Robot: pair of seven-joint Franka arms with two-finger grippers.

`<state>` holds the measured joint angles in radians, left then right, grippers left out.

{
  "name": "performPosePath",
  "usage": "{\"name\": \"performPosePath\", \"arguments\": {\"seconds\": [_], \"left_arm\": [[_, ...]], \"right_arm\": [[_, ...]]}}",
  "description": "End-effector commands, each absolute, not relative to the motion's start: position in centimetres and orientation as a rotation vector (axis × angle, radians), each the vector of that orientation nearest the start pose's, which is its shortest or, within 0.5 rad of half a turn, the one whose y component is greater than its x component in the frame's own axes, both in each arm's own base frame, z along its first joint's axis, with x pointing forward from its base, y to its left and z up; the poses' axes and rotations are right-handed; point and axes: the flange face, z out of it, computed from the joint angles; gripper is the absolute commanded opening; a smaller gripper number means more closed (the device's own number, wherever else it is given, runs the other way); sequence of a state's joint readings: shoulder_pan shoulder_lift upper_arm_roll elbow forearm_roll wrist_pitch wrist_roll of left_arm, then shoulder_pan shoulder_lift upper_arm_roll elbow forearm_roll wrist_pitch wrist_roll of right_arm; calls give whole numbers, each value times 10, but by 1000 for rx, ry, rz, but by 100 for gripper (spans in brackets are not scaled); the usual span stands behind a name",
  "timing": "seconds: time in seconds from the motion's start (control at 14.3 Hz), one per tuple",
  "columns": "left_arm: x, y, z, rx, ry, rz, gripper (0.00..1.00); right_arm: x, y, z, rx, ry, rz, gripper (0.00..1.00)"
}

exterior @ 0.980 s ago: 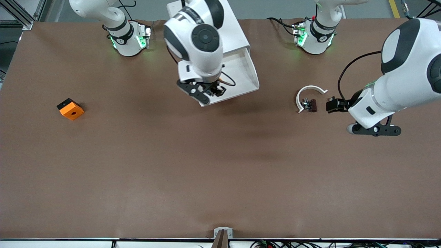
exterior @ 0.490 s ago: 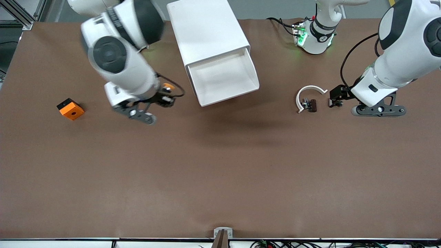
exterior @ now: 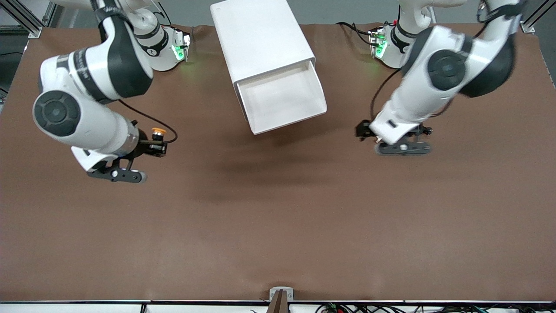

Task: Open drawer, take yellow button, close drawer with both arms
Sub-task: 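Lift the button out with the right gripper while the left gripper withdraws, then push the drawer closed with the left gripper while the right gripper carries the button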

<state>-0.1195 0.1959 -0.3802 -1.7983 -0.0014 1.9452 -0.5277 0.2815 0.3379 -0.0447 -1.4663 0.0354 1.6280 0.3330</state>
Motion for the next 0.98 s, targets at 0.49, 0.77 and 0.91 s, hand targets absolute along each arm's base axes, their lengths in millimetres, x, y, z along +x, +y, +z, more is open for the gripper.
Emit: {"name": "performPosePath", "arguments": {"seconds": [0.49, 0.77, 0.91], "left_arm": [[484, -435, 382, -3129, -488, 96, 100], [465, -459, 373, -3114, -536, 122, 100], [461, -463, 370, -3108, -560, 145, 100]], "right_arm": [[588, 2, 342, -3126, -48, 74, 0], [564, -50, 279, -3133, 75, -37, 0], [564, -62, 266, -3136, 67, -61, 0]]}}
